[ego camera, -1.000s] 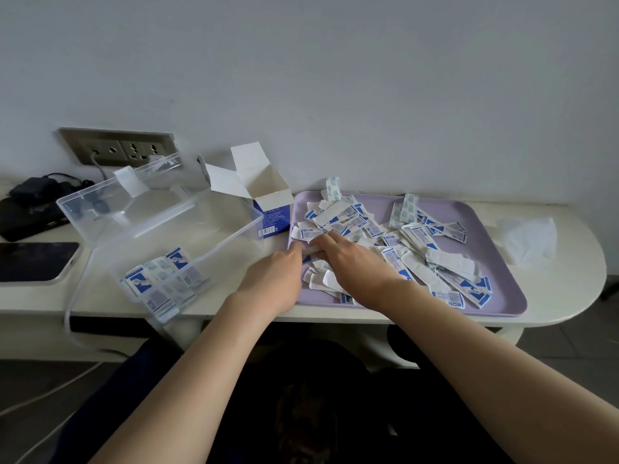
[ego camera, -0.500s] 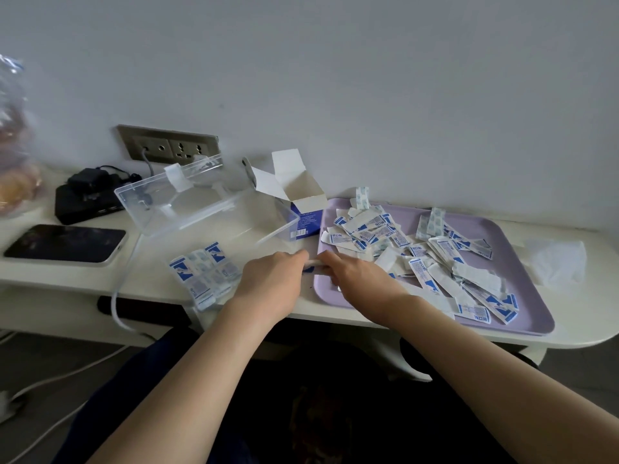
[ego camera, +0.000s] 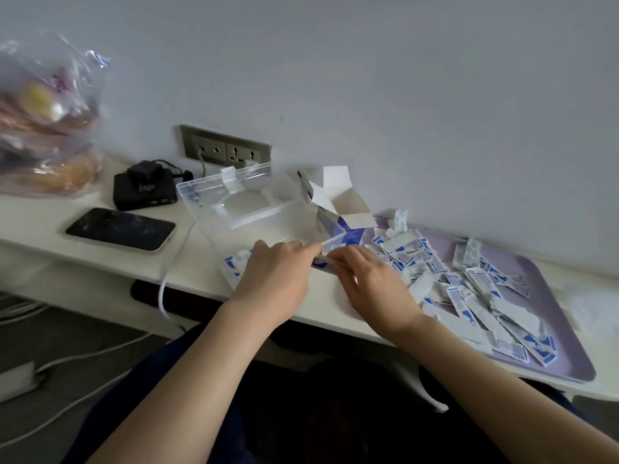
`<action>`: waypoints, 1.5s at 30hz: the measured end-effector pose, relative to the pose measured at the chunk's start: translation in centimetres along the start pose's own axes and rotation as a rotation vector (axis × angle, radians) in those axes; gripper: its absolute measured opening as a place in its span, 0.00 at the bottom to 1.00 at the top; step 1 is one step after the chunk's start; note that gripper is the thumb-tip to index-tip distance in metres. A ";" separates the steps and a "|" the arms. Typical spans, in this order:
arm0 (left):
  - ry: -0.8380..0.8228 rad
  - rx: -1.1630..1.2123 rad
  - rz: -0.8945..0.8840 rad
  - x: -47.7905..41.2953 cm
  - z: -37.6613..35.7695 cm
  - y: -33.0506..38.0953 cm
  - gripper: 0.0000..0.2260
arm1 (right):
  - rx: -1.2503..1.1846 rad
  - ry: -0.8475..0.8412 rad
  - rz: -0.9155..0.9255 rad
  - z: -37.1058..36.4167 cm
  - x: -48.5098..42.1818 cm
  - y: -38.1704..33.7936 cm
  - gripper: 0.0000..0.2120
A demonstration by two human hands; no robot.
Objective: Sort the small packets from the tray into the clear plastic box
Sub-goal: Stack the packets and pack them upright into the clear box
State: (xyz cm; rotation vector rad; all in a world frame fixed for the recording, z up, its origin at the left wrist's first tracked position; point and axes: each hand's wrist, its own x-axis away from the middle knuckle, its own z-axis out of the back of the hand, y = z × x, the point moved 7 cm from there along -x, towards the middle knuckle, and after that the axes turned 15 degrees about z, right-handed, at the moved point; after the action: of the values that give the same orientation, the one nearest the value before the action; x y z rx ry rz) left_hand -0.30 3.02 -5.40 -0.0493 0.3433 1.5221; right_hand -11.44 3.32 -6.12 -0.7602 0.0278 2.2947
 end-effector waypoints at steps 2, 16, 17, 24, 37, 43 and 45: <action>0.047 0.030 0.020 -0.2 0.7 -0.9 0.11 | 0.014 0.013 0.050 0.1 -1.4 -0.6 0.17; -0.030 0.037 0.268 0.1 1.5 -10.3 0.15 | 0.033 -0.169 -0.019 -3.2 -9.8 -1.6 0.08; -0.102 -0.001 0.285 0.3 0.7 -11.0 0.16 | 0.050 -0.218 -0.066 -3.9 -10.2 -1.1 0.09; -0.240 0.023 0.270 1.0 -0.5 -12.5 0.18 | 0.257 -0.648 -0.261 -9.5 -10.3 2.6 0.09; -0.315 0.041 0.257 0.6 -1.0 -12.1 0.28 | 0.044 -0.814 -0.563 -13.7 -9.6 5.8 0.09; -0.340 0.053 0.266 0.6 -1.0 -12.0 0.27 | -0.031 -0.852 -0.564 -14.0 -9.6 5.2 0.13; -0.348 0.053 0.267 0.7 -1.0 -11.9 0.27 | 0.003 -0.840 -0.543 -13.9 -9.7 5.2 0.12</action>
State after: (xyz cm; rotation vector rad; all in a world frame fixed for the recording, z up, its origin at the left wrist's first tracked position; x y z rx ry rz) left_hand 11.24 2.75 -8.65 0.3112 0.1133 1.7478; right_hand -2.03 -9.77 -13.43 0.2301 -0.4938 1.9082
